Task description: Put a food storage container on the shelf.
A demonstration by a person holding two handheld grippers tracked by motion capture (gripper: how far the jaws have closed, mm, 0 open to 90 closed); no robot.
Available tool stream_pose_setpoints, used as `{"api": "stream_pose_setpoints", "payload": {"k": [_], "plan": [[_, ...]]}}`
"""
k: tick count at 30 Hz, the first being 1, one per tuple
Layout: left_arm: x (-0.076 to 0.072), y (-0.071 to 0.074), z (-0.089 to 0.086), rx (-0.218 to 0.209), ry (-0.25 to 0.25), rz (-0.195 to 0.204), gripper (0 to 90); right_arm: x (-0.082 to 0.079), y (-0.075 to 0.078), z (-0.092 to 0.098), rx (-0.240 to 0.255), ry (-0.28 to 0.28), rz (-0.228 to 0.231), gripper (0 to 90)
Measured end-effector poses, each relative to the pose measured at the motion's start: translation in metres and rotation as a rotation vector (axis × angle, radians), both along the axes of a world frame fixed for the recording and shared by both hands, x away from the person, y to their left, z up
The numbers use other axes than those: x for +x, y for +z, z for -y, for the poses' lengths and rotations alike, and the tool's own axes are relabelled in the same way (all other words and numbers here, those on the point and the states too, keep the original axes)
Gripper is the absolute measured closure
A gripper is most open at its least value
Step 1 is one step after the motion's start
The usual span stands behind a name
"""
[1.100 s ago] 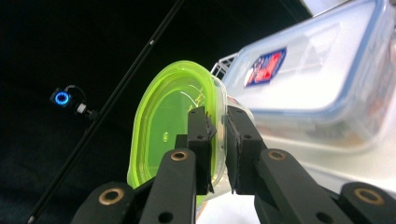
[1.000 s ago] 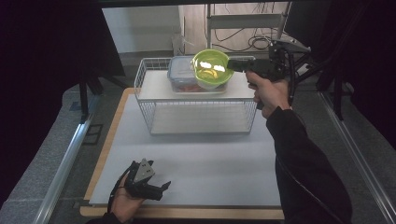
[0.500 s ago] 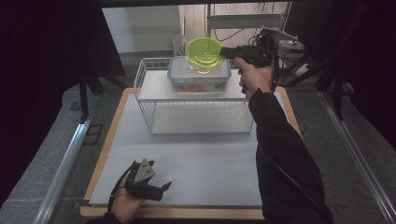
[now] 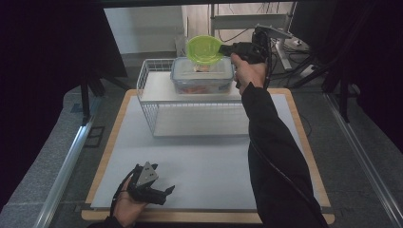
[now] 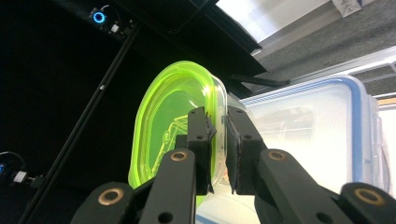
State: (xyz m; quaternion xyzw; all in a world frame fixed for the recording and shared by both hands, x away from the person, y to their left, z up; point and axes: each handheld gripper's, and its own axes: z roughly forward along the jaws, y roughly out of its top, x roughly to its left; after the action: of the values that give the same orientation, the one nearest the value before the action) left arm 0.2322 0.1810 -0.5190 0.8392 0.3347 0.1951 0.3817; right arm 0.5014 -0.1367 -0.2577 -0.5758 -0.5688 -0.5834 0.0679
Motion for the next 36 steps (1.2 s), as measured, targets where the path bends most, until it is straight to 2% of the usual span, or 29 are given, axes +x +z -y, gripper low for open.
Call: {"api": "stream_pose_setpoints", "payload": {"k": [14,20,24,30,33,36], "plan": [[0.000,0.000,0.000,0.002,-0.003,0.001,4.6,0.006,-0.002,-0.003,0.004,-0.020,-0.009,78.7],[0.000,0.000,0.000,0.004,-0.004,0.005,4.6,0.006,-0.001,-0.005,0.009,-0.015,-0.002,72.7],[0.000,0.000,0.001,0.005,-0.006,0.006,4.7,0.007,-0.001,-0.005,0.002,-0.005,0.011,61.5],[-0.001,0.000,0.001,0.004,-0.005,0.004,4.7,0.005,-0.001,0.000,-0.046,0.011,0.054,43.6],[-0.001,0.000,0.001,0.006,-0.008,0.006,4.7,0.001,-0.003,0.004,-0.067,0.056,0.080,34.7],[-0.001,0.000,0.002,0.007,-0.008,0.004,4.7,-0.005,-0.007,0.007,-0.080,0.106,0.094,29.9]]}}
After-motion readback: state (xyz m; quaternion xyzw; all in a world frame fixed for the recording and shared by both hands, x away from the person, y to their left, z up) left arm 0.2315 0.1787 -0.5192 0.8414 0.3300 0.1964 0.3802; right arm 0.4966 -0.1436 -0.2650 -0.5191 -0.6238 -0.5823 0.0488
